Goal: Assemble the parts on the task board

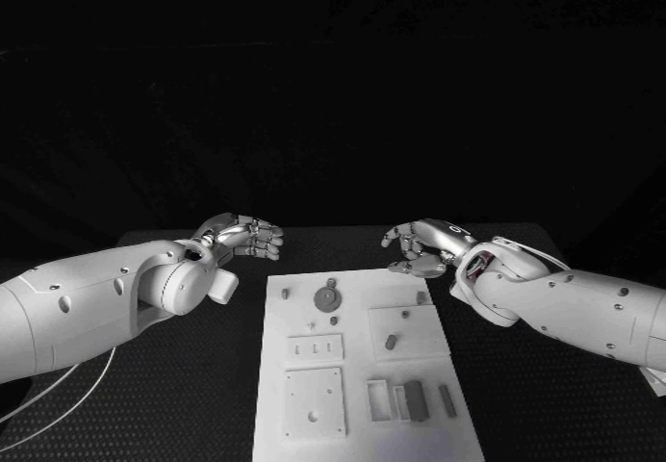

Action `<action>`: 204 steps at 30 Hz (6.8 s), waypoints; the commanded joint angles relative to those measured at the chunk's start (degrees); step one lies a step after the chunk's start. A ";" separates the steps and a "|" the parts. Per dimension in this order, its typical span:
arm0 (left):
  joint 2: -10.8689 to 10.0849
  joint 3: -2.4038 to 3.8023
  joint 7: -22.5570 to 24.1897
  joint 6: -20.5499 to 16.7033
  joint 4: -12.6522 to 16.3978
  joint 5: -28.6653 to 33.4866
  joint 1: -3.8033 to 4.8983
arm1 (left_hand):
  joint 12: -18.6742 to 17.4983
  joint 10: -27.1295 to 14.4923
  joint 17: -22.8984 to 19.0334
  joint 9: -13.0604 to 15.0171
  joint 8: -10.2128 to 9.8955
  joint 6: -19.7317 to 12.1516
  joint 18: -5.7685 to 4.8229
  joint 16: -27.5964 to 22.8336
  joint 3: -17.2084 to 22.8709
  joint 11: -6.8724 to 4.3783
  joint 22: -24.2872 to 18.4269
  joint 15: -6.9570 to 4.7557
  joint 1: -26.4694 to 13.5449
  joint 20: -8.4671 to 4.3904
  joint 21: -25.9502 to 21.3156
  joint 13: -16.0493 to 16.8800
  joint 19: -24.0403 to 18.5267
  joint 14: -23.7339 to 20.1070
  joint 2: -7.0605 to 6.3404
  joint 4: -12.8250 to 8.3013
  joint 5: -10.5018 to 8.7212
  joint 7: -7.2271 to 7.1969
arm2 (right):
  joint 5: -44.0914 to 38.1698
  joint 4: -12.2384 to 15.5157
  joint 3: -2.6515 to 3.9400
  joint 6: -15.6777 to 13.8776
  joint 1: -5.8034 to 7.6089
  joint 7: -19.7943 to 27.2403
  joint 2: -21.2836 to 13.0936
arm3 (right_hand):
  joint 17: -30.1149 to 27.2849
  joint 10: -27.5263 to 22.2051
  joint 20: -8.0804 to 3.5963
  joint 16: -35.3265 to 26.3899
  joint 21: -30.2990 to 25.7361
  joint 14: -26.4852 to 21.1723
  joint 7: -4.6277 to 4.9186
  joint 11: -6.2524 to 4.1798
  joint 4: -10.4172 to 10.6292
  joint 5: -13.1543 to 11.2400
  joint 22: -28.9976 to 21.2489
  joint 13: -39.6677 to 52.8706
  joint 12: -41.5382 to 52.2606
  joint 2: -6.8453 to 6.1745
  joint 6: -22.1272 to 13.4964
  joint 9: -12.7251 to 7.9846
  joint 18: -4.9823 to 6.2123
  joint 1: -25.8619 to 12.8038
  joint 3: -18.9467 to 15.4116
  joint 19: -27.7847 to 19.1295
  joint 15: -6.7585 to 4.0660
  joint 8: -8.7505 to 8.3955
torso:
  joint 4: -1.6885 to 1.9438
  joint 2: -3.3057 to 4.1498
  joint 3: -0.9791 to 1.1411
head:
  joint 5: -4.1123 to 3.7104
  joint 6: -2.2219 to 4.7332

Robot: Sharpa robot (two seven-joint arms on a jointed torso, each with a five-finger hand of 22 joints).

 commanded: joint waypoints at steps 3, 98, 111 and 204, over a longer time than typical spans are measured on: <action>0.07 -0.01 1.30 1.21 0.11 -0.25 0.02 | -0.41 0.35 0.16 0.05 0.09 0.32 1.05 -0.32 -0.15 0.05 0.10 0.15 -0.08 0.14 -0.43 0.06 -0.25 0.29 -0.45 -0.43 -0.01 -0.08 | -0.17 -0.52 -0.08 5.80 -0.08 2.57 -2.32 | -0.10 -1.80 0.10 -0.56 -0.42 -0.91 1.86 0.47 0.09 0.21 0.91 -0.26 -0.10 -0.93 4.50 0.22 0.89 0.36 -1.36 -0.91 -0.04 0.18 | -0.83 -0.35 0.50 | 0.26 -0.03; -0.74 -0.04 0.56 1.75 0.82 -0.87 -0.18 | -0.96 0.14 0.67 0.04 -0.27 -0.12 1.03 -0.91 -0.25 0.23 0.28 0.21 -0.41 0.19 -0.70 0.13 -0.23 0.32 -0.69 -0.21 0.00 0.15 | -2.30 -11.20 -0.61 0.88 -8.96 0.49 2.44 | 0.01 -1.40 0.36 -0.20 -0.53 -1.32 -0.51 -1.72 0.70 0.24 1.11 -1.64 1.17 9.68 11.16 1.61 0.89 -0.65 -2.72 -1.29 -2.04 2.05 | -1.22 -0.57 0.77 | -0.70 -2.86; -0.77 -0.04 -1.12 0.38 0.94 -2.39 -0.17 | -0.94 0.52 1.00 0.22 0.01 0.46 1.06 -0.98 -0.21 0.10 0.44 0.13 -0.70 0.14 -0.68 0.28 0.00 0.67 -0.16 0.31 0.00 -0.08 | -2.96 -10.35 -0.59 -2.03 -8.95 -0.37 2.41 | 0.09 -0.67 0.15 0.04 -0.28 -0.85 -1.07 -2.25 0.05 0.24 1.08 -1.75 1.39 10.03 12.45 2.21 0.89 -0.41 -2.73 -0.81 -2.51 2.71 | -1.27 -0.57 0.79 | -0.75 -2.86; 7.05 0.03 -18.07 -0.16 5.47 -12.76 -0.43 | 0.78 7.28 7.37 -0.27 1.14 9.61 0.64 -1.28 -0.87 -3.09 2.81 -2.06 -3.54 -1.44 -1.19 4.49 2.15 5.48 5.19 0.40 0.00 -3.93 | -11.51 7.28 1.15 0.29 -2.69 -14.50 11.05 | 0.00 0.70 -0.48 0.14 0.12 0.29 -1.63 -2.85 -0.09 0.24 1.00 -2.00 1.55 9.68 13.50 2.83 0.89 0.22 -2.72 0.13 -3.14 3.05 | -1.31 -1.59 0.48 | 1.26 -1.60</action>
